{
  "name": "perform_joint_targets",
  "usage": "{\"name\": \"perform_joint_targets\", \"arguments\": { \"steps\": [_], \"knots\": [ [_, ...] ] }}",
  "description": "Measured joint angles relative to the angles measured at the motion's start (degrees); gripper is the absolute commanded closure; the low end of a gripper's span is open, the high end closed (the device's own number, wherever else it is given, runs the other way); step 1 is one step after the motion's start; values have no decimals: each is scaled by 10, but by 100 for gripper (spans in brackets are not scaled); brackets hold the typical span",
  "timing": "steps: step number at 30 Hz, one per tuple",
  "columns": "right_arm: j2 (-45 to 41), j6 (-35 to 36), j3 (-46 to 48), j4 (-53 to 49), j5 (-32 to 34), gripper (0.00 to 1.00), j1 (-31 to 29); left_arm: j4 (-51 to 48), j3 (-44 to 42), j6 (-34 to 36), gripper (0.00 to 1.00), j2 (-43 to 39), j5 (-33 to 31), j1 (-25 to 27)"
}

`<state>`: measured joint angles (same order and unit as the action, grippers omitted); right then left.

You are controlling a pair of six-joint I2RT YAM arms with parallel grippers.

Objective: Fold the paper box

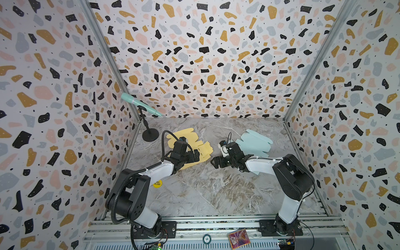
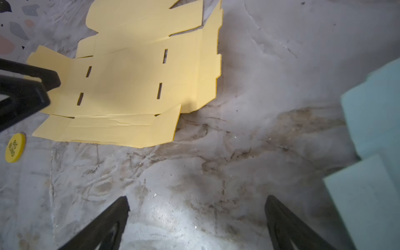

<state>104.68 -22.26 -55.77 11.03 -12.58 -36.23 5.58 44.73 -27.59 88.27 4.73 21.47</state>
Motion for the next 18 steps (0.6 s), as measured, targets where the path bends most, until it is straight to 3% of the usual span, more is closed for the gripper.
{"name": "perform_joint_targets", "arguments": {
  "steps": [18],
  "knots": [
    [-30, 5, 63, 19, 5, 0, 101, 0, 0, 11, 0, 6, 3, -16]
  ]
}}
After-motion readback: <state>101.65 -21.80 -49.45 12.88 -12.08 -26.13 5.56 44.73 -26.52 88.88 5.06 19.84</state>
